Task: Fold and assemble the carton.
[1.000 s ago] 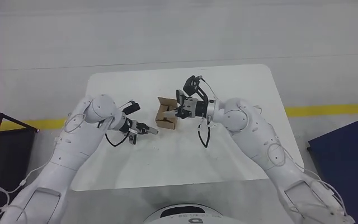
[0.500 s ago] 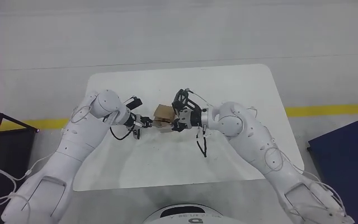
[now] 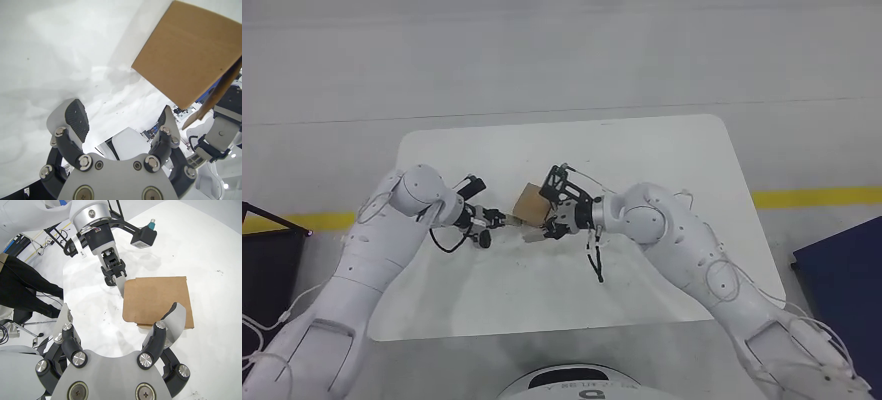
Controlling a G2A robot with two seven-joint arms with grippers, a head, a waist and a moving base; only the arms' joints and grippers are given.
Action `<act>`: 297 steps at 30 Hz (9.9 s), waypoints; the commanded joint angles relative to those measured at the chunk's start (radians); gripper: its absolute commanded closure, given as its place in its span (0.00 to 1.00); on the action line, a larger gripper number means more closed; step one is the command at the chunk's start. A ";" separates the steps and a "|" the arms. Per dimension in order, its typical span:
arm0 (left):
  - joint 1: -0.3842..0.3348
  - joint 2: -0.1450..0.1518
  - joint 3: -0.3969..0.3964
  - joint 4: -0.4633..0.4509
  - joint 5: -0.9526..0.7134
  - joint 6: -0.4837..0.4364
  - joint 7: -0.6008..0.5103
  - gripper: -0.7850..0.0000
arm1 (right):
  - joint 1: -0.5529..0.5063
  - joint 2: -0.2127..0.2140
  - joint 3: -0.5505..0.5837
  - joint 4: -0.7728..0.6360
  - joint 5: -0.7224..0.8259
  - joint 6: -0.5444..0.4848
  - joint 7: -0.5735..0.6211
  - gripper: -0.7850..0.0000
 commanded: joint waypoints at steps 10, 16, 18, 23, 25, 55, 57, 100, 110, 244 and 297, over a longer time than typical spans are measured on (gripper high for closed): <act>0.113 0.044 -0.134 -0.127 -0.134 -0.057 -0.063 0.00 | 0.028 -0.013 -0.035 0.026 -0.009 0.006 -0.001 0.00; 0.163 0.060 -0.206 -0.203 -0.170 -0.038 0.047 0.00 | 0.036 -0.016 -0.044 0.027 -0.025 0.008 -0.003 0.00; 0.165 0.059 -0.209 -0.218 -0.181 -0.008 0.082 0.00 | 0.035 -0.016 -0.046 0.018 -0.036 0.012 -0.005 0.00; 0.117 0.045 -0.157 -0.217 -0.167 0.101 0.168 0.00 | 0.031 -0.014 -0.044 0.007 -0.047 0.014 -0.002 0.00; 0.080 0.035 -0.122 -0.191 -0.158 0.133 0.194 0.00 | 0.030 -0.014 -0.042 0.004 -0.048 0.016 0.000 0.00; -0.150 -0.049 0.143 0.079 -0.123 0.128 0.168 0.00 | -0.142 0.001 0.017 -0.154 -0.441 0.354 -0.290 0.00; -0.153 -0.050 0.146 0.083 -0.127 0.125 0.168 0.00 | -0.135 -0.004 0.002 -0.141 -0.462 0.364 -0.289 0.00; -0.229 -0.098 0.240 0.183 -0.125 0.098 0.130 0.00 | -0.131 -0.060 -0.044 -0.039 -0.780 0.489 -0.296 0.14; -0.241 -0.104 0.221 0.197 -0.175 0.068 0.139 0.00 | -0.171 -0.049 0.015 -0.080 -0.788 0.461 -0.281 0.15; -0.430 -0.244 0.132 0.911 -0.597 -0.244 -0.028 0.00 | -0.140 -0.103 0.077 -0.258 -1.029 0.248 -0.104 1.00; -0.020 -0.073 -0.147 0.368 -0.721 -0.230 0.099 0.00 | -0.006 -0.205 -0.002 0.105 -0.923 0.504 -0.283 0.29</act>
